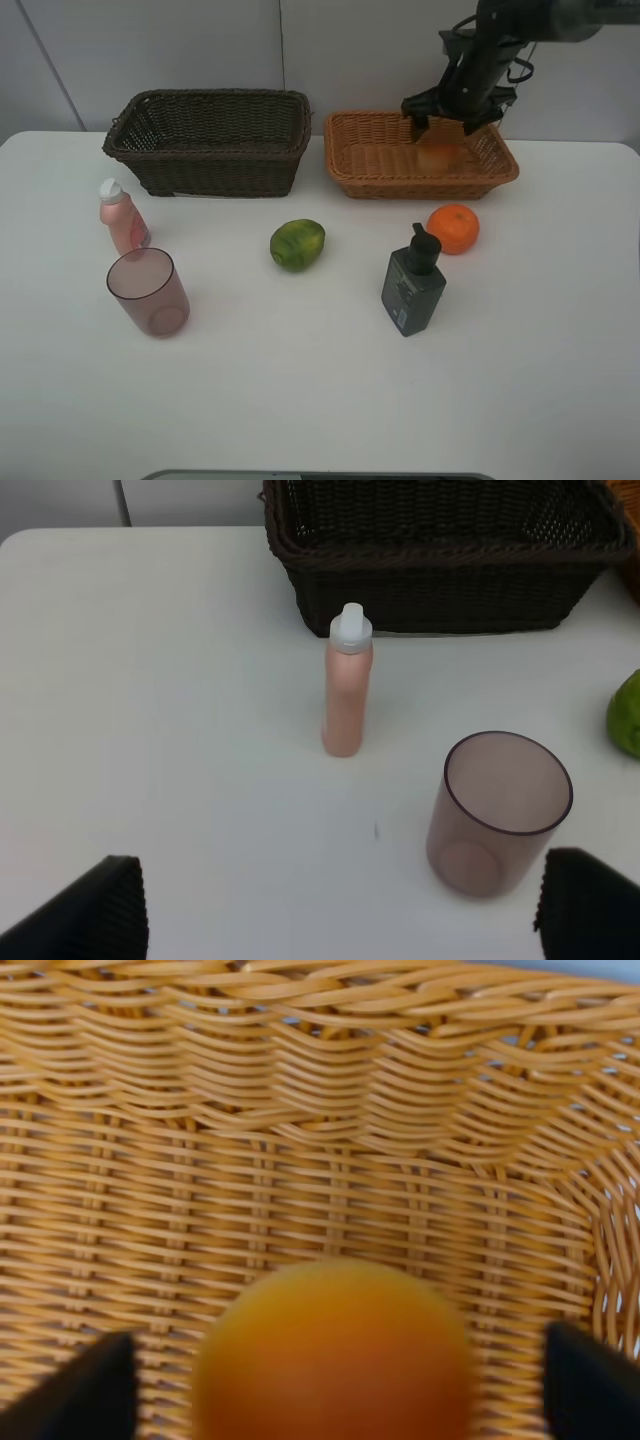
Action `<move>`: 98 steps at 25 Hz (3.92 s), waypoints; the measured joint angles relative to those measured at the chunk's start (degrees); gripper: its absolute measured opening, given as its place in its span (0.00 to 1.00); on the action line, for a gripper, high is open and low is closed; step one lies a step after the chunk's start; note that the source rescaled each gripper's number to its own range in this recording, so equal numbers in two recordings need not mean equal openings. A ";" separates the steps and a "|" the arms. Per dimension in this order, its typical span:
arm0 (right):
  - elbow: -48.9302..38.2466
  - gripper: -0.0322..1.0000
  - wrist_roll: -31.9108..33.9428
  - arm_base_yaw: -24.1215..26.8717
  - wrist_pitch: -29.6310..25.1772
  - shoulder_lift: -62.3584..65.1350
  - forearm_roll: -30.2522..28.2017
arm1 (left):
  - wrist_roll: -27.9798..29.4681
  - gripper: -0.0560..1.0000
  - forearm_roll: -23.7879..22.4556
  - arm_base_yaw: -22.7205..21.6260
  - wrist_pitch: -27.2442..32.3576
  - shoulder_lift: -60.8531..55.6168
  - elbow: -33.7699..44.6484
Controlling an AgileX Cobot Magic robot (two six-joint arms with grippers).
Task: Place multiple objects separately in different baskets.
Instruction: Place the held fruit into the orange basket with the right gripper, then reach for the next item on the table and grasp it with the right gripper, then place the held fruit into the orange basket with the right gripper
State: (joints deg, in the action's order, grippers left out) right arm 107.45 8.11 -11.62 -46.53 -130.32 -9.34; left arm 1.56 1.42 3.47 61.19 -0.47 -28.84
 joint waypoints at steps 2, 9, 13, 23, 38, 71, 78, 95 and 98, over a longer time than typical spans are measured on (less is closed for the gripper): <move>0.14 0.93 0.00 0.00 0.08 0.00 0.20 | 0.00 1.00 0.00 0.00 0.00 0.00 0.00; 0.15 1.00 0.00 0.00 -4.24 1.62 0.81 | 0.00 1.00 0.00 0.00 0.00 0.00 0.00; 0.15 1.00 0.00 -0.70 -10.56 5.46 1.51 | 0.00 1.00 0.00 0.00 0.00 0.00 0.00; -17.40 1.00 0.59 -3.18 -7.58 18.39 3.31 | 0.00 1.00 0.00 0.00 0.00 0.00 0.00; -43.59 1.00 8.56 -3.89 15.49 23.94 2.61 | 0.00 1.00 0.00 0.00 0.00 0.00 0.00; -50.30 1.00 10.52 -2.01 30.89 16.87 -2.72 | 0.00 1.00 0.00 0.00 0.00 0.00 0.00; -50.30 0.60 10.47 -1.97 32.04 16.38 -3.44 | 0.00 1.00 0.00 0.00 0.00 0.00 0.00; -50.30 0.58 10.51 -1.97 31.65 16.38 -3.49 | 0.00 1.00 0.00 0.00 0.00 0.00 0.00; -50.30 0.58 10.51 -1.97 31.65 16.38 -3.49 | 0.00 1.00 0.00 0.00 0.00 0.00 0.00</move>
State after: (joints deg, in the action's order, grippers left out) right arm 57.14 18.62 -13.59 -14.88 -113.94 -12.83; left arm 1.56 1.42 3.47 61.19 -0.47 -28.84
